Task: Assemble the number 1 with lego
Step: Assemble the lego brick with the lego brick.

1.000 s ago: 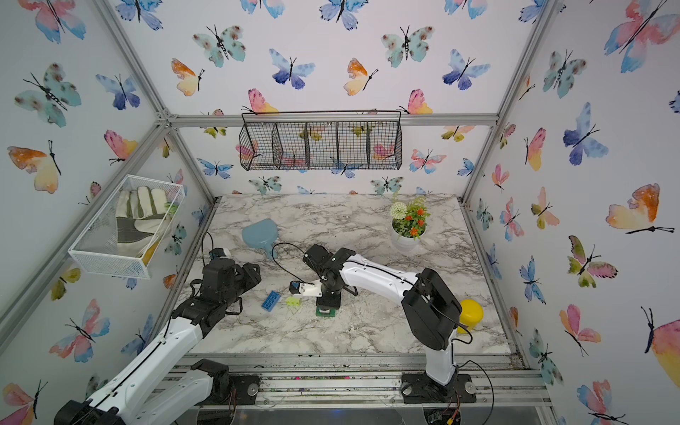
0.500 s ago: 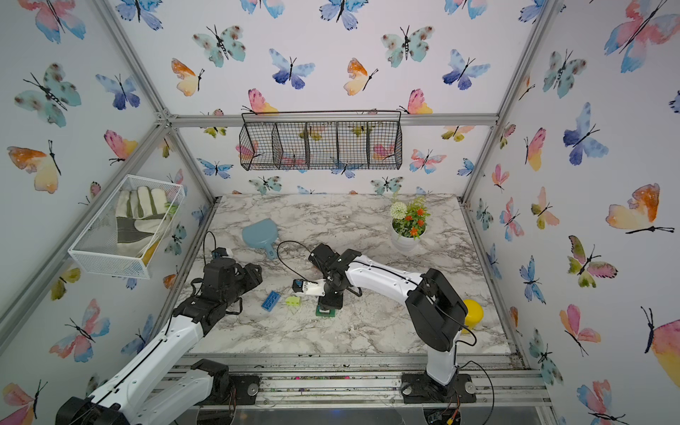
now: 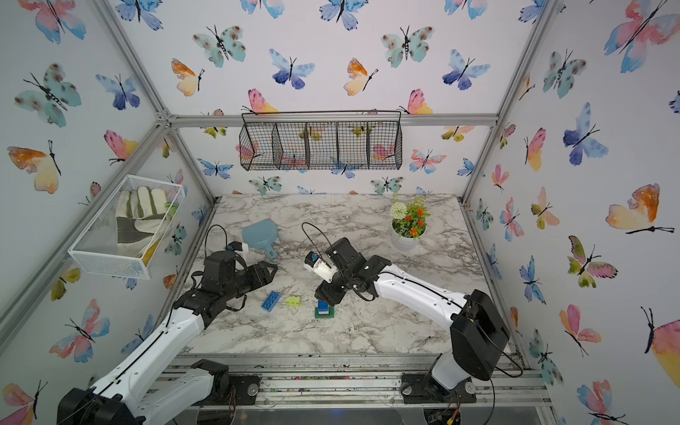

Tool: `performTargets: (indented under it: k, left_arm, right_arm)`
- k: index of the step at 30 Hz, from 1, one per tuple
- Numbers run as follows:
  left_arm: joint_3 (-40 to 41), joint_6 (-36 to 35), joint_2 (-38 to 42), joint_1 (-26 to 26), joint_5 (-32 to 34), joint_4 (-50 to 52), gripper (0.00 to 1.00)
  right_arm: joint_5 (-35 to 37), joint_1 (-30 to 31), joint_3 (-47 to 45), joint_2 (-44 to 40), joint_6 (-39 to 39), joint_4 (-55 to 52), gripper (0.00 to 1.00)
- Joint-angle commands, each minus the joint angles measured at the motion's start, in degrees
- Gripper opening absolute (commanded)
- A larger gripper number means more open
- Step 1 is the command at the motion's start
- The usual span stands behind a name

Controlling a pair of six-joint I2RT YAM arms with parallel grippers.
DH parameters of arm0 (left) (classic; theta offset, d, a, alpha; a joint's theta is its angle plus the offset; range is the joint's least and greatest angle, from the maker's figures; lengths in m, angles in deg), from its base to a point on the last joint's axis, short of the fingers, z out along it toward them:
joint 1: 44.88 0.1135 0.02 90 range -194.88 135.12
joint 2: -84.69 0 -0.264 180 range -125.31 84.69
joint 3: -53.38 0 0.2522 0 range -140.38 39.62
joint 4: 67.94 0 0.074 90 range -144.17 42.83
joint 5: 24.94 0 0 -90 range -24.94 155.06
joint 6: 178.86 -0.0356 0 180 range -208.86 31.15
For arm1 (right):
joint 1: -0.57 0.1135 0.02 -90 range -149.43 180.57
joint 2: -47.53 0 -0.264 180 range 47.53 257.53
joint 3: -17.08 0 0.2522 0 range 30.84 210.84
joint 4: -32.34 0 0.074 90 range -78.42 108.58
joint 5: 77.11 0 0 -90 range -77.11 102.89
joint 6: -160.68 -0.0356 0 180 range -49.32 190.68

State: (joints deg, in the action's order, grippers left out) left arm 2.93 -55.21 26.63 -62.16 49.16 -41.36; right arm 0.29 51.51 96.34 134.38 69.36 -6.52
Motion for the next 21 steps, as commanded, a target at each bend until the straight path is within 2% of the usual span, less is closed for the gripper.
performTargets:
  k: [1, 5, 6, 13, 21]
  left_arm:
    - [0.13, 1.93, -2.07, -5.23, -10.93, -0.47, 0.70]
    - [1.27, 5.36, -5.54, -12.64, -14.35, -4.63, 0.66]
    - [0.75, 5.23, -7.06, -13.98, -14.51, -4.90, 0.63]
    - [-0.73, 4.59, -15.53, -17.90, -18.40, -5.74, 0.52]
    - [-2.39, 4.28, -20.77, -18.88, -19.34, -8.21, 0.46]
  right_arm:
    - [4.94, -0.18, -3.07, -2.23, -25.48, 3.32, 0.53]
    - [2.17, -0.20, -5.53, -1.81, -34.15, 2.43, 0.37]
    - [1.02, -0.28, -6.08, -1.12, -35.13, 2.66, 0.36]
    - [-4.55, -0.31, -5.31, 3.95, -35.73, 2.67, 0.34]
    - [-6.49, -0.30, -6.61, 5.95, -35.59, 4.32, 0.31]
